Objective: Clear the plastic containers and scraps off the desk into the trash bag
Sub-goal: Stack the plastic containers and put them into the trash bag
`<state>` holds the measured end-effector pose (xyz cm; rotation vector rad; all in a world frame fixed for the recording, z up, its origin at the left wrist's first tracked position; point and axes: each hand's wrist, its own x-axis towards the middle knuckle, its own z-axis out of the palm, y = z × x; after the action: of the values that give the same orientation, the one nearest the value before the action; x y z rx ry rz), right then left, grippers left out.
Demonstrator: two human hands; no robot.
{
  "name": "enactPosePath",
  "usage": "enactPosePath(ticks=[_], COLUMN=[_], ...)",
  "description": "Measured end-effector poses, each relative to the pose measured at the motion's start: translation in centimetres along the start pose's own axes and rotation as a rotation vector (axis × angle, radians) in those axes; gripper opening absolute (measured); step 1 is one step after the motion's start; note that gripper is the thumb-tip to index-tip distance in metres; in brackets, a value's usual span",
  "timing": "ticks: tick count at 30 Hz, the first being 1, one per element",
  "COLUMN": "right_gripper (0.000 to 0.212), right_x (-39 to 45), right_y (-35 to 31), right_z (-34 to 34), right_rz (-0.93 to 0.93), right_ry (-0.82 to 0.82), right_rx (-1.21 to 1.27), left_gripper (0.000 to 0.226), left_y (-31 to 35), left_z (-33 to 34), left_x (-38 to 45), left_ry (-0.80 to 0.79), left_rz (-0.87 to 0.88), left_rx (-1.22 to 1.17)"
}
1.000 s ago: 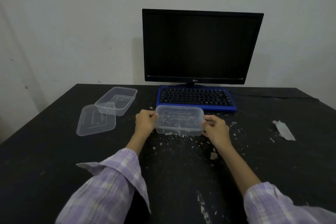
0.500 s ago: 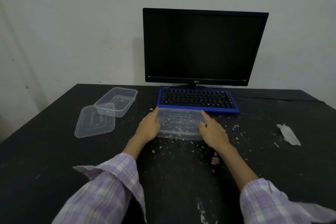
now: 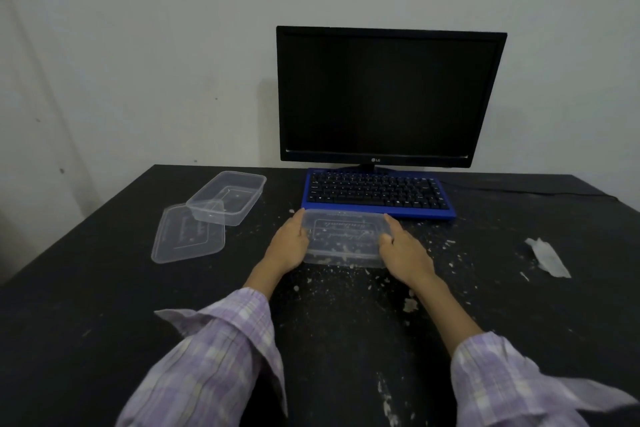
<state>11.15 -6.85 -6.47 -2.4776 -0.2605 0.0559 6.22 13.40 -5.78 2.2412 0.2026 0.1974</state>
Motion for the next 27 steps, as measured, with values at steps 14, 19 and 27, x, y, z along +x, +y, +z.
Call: enactPosePath(ticks=[14,19,27], right_gripper=[0.019,0.018,0.019], right_x=[-2.3,-5.9,-14.4], right_y=[-2.2,-5.4,-10.5], right_z=[-2.1,-2.1,0.1], right_rz=[0.151,0.107,0.003], right_ry=[-0.013,-0.079,-0.295], right_rx=[0.538,0.655,0.824], left_gripper=[0.028,0.023,0.022], left_y=[1.0,0.0,-2.8], left_z=[-3.4,-6.7,-13.1], left_x=[-2.4,-6.9,-17.3], left_ry=[0.143,0.228,0.379], left_rz=[-0.055,-0.024,-0.089], left_rx=[-0.262,-0.290,-0.319])
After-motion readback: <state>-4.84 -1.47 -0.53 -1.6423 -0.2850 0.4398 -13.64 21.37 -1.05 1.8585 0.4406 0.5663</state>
